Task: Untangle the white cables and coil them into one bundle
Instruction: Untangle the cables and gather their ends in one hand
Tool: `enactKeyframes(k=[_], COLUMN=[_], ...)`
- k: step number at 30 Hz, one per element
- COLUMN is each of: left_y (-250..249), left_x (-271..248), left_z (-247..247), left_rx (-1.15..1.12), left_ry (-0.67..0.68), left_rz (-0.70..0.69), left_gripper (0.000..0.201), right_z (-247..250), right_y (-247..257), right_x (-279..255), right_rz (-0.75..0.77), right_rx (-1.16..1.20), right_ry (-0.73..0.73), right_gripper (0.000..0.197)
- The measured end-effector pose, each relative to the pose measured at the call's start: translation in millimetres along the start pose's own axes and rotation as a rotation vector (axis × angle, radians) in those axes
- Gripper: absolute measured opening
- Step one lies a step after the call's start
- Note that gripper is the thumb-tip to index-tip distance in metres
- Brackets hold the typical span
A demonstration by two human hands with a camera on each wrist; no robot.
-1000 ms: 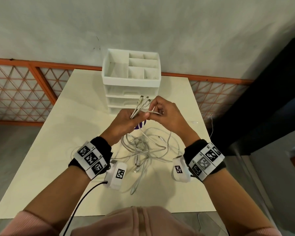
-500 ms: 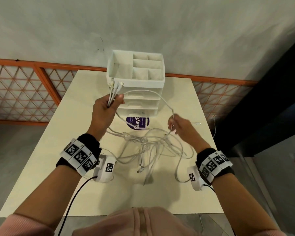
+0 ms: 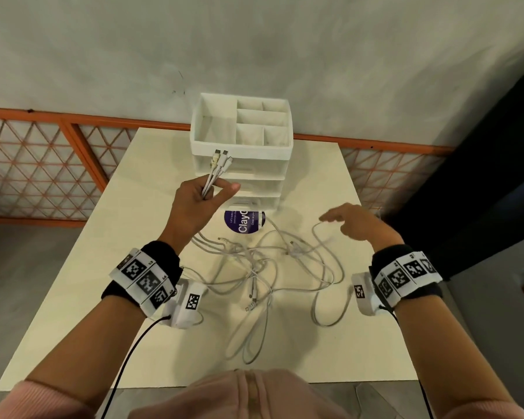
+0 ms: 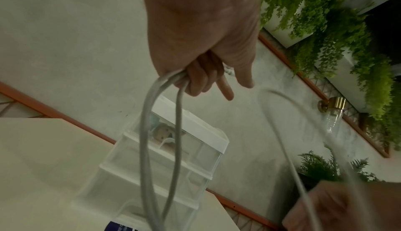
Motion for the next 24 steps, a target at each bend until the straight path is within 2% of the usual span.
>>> enactKeyframes(k=[1, 2, 5, 6, 7, 9, 10, 11, 13, 15, 18, 21, 22, 24], left_y=[-2, -4, -14, -18, -23, -32, -36, -41, -51, -56, -53, -34, -27, -16], left_x=[0, -1, -6, -8, -10, -11, -12, -12, -12, -9, -2, 0, -1, -4], left_z=[-1, -3, -15, -20, -24, -32, -35, -36, -32, -18, 7, 16, 13, 1], left_rx=[0.000, 0.006, 0.003, -0.006, -0.021, -0.085, -0.123, -0.168, -0.249, -0.281, -0.276, -0.138, -0.046, 0.137], left_ry=[0.008, 0.022, 0.090, 0.114, 0.134, 0.172, 0.188, 0.201, 0.202, 0.160, 0.076, 0.032, 0.051, 0.173], left_rz=[-0.005, -0.004, -0.008, -0.022, -0.034, -0.044, -0.042, -0.041, -0.051, -0.073, -0.087, -0.075, -0.082, -0.066], left_gripper=[0.025, 0.030, 0.038, 0.039, 0.040, 0.039, 0.039, 0.038, 0.039, 0.038, 0.039, 0.036, 0.030, 0.016], right_z=[-4, -6, -6, -8, -12, -27, -40, -51, -74, -87, -80, -52, -41, -18], right_y=[2, 9, 54, 73, 90, 119, 129, 136, 139, 120, 74, 52, 55, 71], right_x=[-1, 0, 3, 3, 3, 3, 5, 7, 13, 18, 23, 22, 22, 17], right_rz=[0.000, 0.034, 0.253, 0.309, 0.345, 0.391, 0.412, 0.444, 0.518, 0.492, 0.325, 0.305, 0.311, 0.366], right_rx=[0.008, 0.047, 0.281, 0.391, 0.455, 0.405, 0.362, 0.335, 0.340, 0.404, 0.421, 0.392, 0.395, 0.468], right_ry=[0.023, -0.016, -0.165, -0.125, -0.044, 0.126, 0.195, 0.247, 0.313, 0.351, 0.227, 0.046, -0.004, -0.066], right_gripper=[0.057, 0.054, 0.025, 0.026, 0.036, 0.060, 0.064, 0.057, 0.030, 0.014, 0.016, 0.023, 0.027, 0.031])
Point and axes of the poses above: each hand's wrist, its own x-axis towards the middle knuckle, its own z-axis out of the back of the hand, y = z × x, the point moved 3 cm from there along x, towards the middle knuckle, and after that the axes turned 6 degrees about z, right-handed, at the moved point
